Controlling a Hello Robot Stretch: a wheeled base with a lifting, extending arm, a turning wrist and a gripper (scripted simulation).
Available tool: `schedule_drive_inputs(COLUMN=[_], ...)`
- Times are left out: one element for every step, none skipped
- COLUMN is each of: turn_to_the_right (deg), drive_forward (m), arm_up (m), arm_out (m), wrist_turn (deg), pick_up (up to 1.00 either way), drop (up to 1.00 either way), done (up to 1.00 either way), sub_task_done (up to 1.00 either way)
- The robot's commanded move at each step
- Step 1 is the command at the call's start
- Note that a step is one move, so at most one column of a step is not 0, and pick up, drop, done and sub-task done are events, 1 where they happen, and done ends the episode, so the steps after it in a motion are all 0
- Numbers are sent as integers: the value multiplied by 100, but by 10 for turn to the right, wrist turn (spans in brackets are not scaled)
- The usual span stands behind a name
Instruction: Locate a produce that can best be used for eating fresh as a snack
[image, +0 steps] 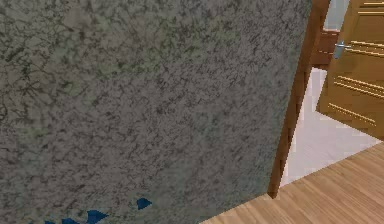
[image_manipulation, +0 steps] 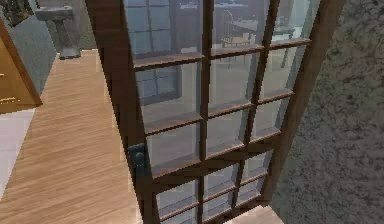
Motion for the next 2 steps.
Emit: schedule_drive_inputs(turn_to_the_right=[-90,0], drive_forward=[0,15], arm_up=[0,0], arm_out=[0,0], wrist_turn=[0,0], pick_up=[0,0], drop=[0,0], done=[0,0], sub_task_done=[0,0])
